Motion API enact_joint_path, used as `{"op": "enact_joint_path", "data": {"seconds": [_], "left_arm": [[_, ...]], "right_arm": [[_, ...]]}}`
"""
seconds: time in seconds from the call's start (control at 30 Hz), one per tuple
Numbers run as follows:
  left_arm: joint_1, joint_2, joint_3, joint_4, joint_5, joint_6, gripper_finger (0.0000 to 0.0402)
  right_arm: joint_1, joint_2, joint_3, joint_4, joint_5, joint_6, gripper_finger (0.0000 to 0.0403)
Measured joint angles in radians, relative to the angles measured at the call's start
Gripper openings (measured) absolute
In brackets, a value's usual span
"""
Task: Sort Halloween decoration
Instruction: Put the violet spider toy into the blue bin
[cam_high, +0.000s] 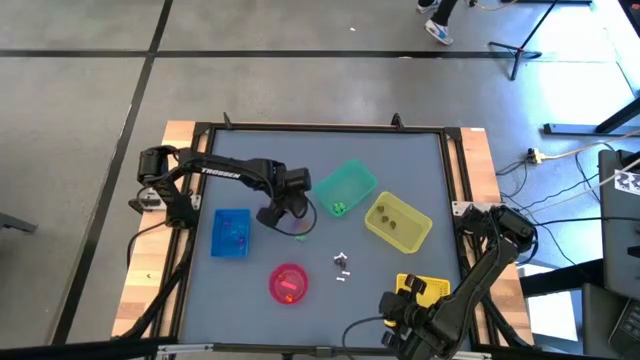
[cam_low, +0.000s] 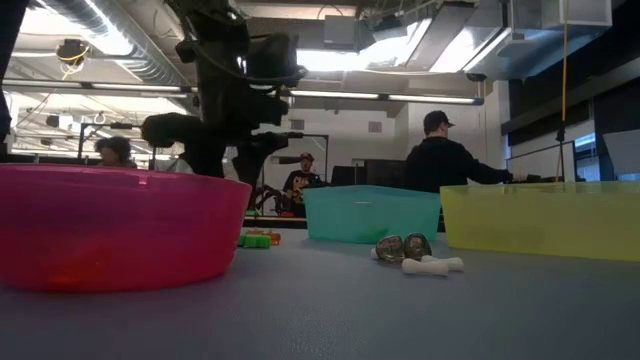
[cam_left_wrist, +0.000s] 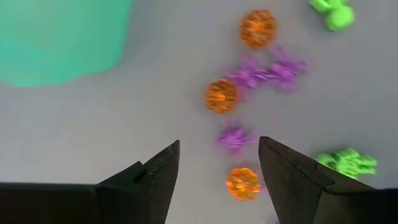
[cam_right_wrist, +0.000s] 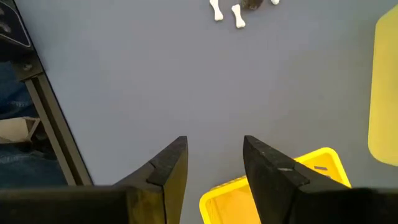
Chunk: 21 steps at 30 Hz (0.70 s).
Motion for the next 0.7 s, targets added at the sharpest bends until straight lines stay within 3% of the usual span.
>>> {"op": "enact_joint_path", "data": {"seconds": [0.7], "left_arm": [[0.003,0.0,-0.112,0.144,0.014,0.048,0.0204]], "right_arm": [[0.0,0.0,0.0,0.0,0.0,0.0,0.0154]]}}
